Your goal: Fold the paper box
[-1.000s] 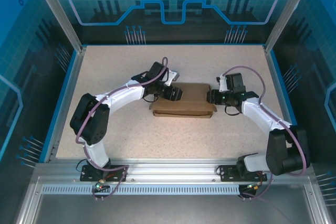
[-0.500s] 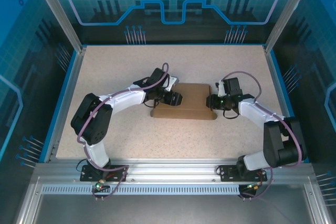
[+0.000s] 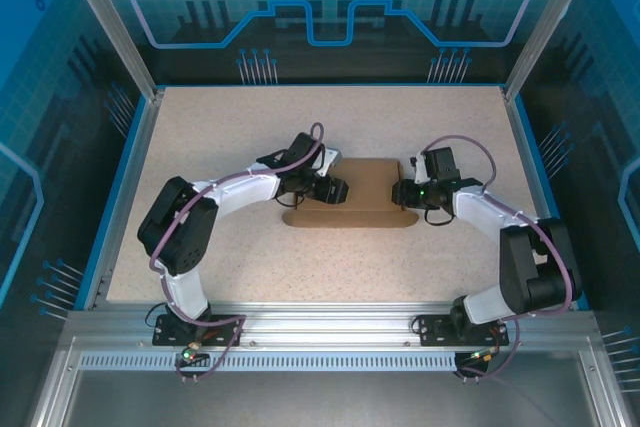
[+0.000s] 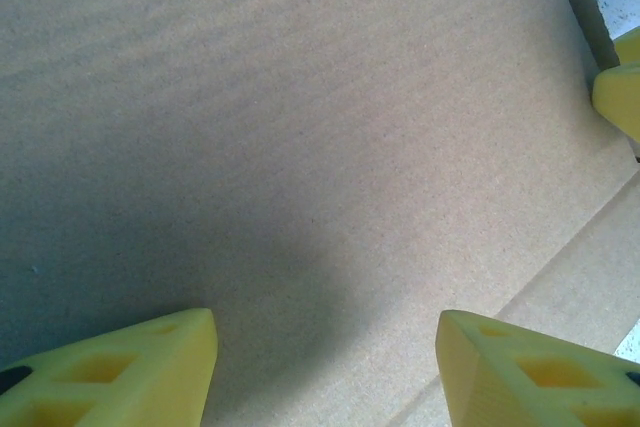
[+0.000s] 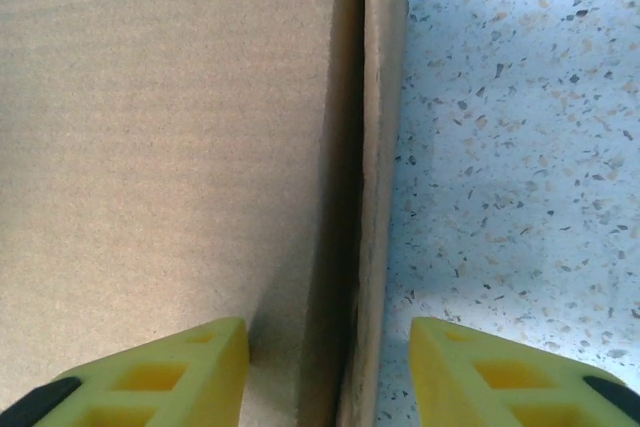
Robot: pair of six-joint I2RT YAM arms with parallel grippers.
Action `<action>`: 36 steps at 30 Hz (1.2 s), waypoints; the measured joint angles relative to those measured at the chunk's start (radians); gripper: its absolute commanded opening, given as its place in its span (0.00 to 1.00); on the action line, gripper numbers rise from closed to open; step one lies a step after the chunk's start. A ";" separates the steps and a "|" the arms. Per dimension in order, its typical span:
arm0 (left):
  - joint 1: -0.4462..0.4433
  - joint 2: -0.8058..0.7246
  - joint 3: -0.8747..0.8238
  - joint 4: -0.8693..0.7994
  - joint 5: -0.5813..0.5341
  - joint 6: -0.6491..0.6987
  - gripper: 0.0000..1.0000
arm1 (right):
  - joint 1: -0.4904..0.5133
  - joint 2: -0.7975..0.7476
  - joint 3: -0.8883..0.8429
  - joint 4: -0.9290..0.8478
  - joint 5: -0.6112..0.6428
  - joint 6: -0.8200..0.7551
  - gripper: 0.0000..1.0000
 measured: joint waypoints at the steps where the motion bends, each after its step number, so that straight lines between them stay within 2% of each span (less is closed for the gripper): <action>1: 0.000 -0.002 0.007 -0.007 -0.005 0.005 0.65 | 0.000 -0.006 0.003 -0.006 0.002 -0.002 0.51; 8: 0.021 -0.009 0.101 -0.052 -0.039 0.051 0.70 | 0.000 -0.113 0.032 -0.074 0.014 -0.026 0.58; 13: 0.070 0.009 0.208 -0.088 -0.040 0.090 0.73 | 0.011 -0.188 0.035 -0.132 0.018 -0.035 0.59; 21: 0.117 0.206 0.456 -0.183 -0.046 0.184 0.75 | 0.179 -0.230 0.066 -0.219 0.020 -0.064 0.59; 29: 0.139 0.412 0.673 -0.361 0.010 0.252 0.76 | 0.246 -0.095 0.127 -0.186 -0.042 -0.064 0.57; 36: 0.148 0.463 0.747 -0.469 0.106 0.282 0.76 | 0.240 0.001 0.129 -0.183 -0.047 -0.083 0.56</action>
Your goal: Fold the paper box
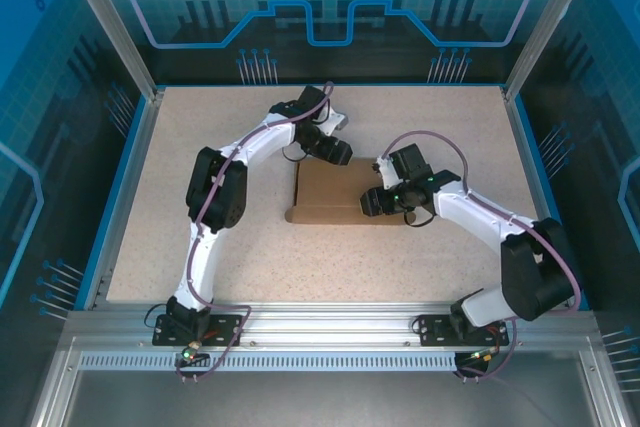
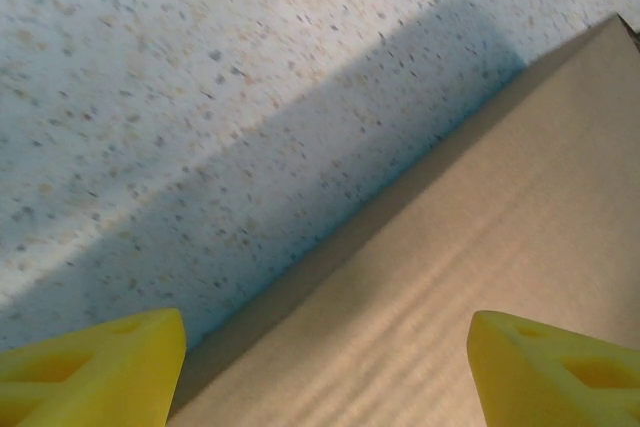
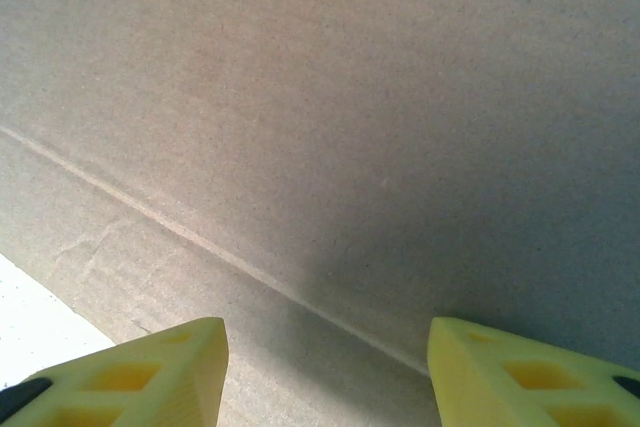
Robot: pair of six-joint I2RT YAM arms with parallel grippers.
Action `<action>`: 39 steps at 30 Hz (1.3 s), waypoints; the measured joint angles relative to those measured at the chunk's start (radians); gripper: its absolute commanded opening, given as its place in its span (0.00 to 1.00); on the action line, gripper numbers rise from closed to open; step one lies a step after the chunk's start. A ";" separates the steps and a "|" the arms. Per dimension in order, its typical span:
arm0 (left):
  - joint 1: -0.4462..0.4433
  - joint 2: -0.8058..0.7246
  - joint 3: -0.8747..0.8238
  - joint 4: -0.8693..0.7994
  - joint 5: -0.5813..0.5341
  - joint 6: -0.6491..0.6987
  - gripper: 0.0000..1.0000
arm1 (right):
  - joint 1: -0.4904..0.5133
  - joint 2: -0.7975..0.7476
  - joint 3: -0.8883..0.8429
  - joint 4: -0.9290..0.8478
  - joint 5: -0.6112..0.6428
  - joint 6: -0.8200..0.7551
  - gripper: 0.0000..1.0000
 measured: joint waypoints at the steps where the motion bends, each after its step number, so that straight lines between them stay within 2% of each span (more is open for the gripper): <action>1: 0.001 0.000 0.000 -0.011 0.014 0.003 0.76 | -0.003 0.008 0.003 0.000 0.000 -0.004 0.55; 8: 0.011 -0.001 -0.015 -0.041 0.056 0.032 0.75 | -0.043 0.048 0.052 -0.005 -0.011 -0.040 0.55; 14: 0.011 -0.026 -0.096 -0.045 0.059 0.045 0.75 | -0.057 0.045 0.086 -0.037 -0.019 -0.067 0.55; 22: 0.011 -0.084 -0.191 -0.045 0.045 0.050 0.75 | -0.043 -0.100 0.078 -0.116 -0.090 -0.058 0.57; 29: 0.011 -0.100 -0.214 -0.040 0.023 0.052 0.74 | -0.035 -0.263 -0.050 -0.150 -0.163 0.015 0.61; 33: 0.011 -0.127 -0.263 -0.027 0.015 0.051 0.72 | -0.045 -0.242 -0.142 -0.117 -0.214 0.071 0.65; 39: 0.011 -0.182 -0.353 0.021 0.003 0.022 0.68 | -0.063 -0.181 -0.251 0.040 -0.296 0.186 0.72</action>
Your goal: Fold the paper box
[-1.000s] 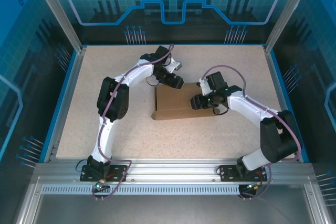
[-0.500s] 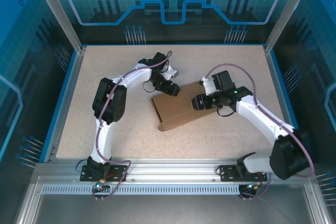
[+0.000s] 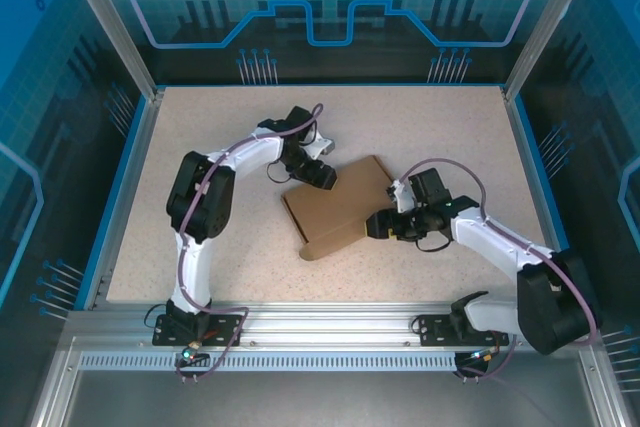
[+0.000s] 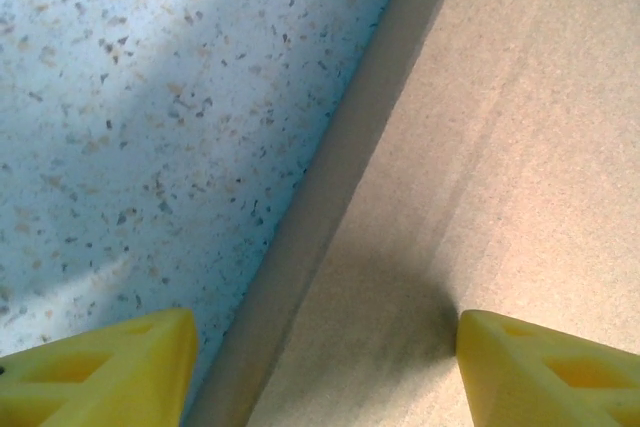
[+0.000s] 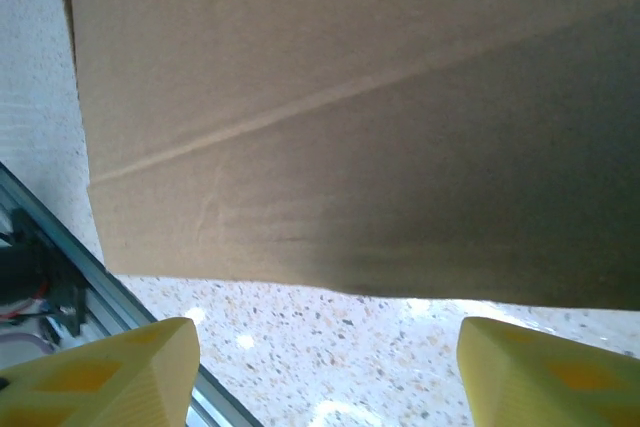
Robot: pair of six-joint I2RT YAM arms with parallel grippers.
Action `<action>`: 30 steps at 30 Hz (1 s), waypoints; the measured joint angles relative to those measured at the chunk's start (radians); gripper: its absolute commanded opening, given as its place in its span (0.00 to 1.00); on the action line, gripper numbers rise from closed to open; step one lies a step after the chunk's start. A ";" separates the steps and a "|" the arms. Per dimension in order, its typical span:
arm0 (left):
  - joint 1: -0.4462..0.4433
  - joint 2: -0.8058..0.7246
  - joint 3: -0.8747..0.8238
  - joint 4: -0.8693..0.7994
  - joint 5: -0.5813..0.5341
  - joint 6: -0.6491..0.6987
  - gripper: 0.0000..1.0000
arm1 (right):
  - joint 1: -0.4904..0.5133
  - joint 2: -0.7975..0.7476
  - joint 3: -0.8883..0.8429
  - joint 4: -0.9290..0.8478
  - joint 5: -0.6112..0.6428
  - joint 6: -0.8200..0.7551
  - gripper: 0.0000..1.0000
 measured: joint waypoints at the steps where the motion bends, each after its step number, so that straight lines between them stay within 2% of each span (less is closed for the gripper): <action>1: 0.000 -0.012 -0.016 0.009 -0.005 -0.008 0.68 | -0.001 0.012 -0.005 0.026 -0.006 0.016 0.72; 13: 0.001 -0.100 -0.167 0.130 -0.008 -0.113 0.68 | -0.047 0.153 -0.032 0.220 -0.033 0.085 0.69; 23: 0.001 -0.204 -0.319 0.194 -0.004 -0.182 0.70 | -0.146 0.312 0.114 0.268 -0.060 0.054 0.67; 30: 0.001 -0.209 -0.329 0.206 -0.005 -0.185 0.68 | -0.158 0.330 0.109 0.310 -0.086 0.047 0.67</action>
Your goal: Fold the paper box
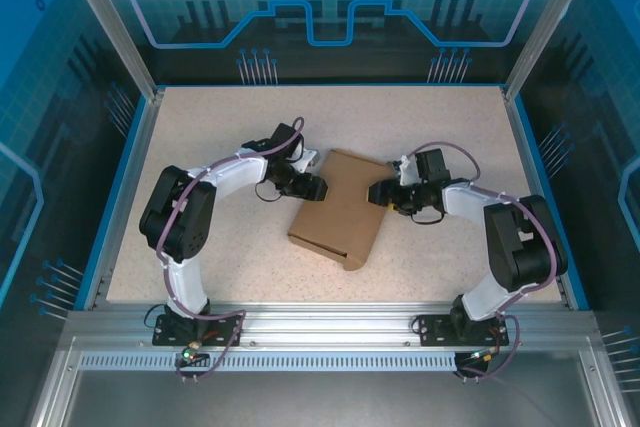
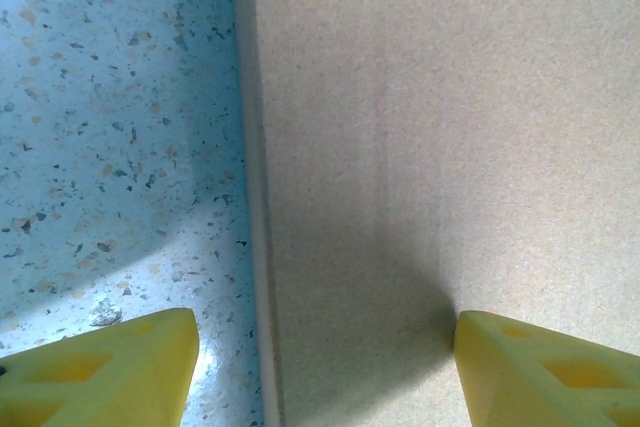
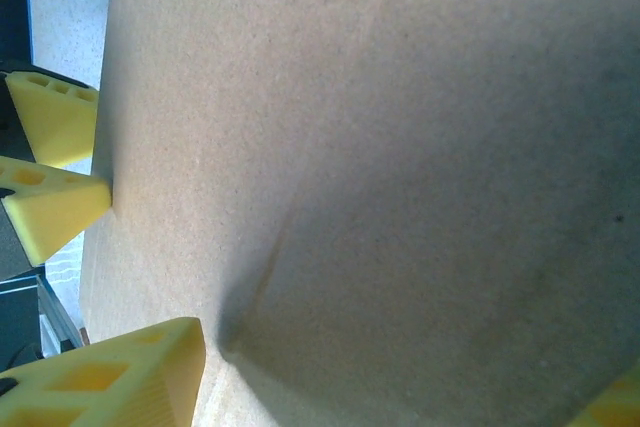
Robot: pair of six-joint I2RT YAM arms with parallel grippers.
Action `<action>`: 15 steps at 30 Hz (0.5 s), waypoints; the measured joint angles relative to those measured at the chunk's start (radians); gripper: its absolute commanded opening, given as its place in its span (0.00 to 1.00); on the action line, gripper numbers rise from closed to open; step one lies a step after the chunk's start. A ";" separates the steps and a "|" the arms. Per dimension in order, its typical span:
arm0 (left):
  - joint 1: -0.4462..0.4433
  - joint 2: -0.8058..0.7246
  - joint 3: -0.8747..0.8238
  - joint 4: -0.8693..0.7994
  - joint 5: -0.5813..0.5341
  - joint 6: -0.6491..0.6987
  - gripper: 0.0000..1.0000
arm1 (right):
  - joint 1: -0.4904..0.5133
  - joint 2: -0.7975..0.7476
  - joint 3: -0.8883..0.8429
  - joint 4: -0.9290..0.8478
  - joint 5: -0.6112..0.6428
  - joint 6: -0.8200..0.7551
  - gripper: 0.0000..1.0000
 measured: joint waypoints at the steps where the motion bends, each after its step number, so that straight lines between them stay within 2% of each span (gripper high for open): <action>1: 0.000 0.000 0.000 0.001 0.000 0.000 0.68 | 0.000 -0.006 -0.013 0.009 -0.003 0.000 0.66; 6: 0.000 0.000 -0.014 0.019 0.000 -0.018 0.68 | 0.000 -0.043 -0.105 0.093 -0.029 0.040 0.60; 15: 0.000 0.000 -0.026 0.036 0.001 -0.025 0.67 | 0.007 -0.048 -0.146 0.213 -0.058 0.109 0.41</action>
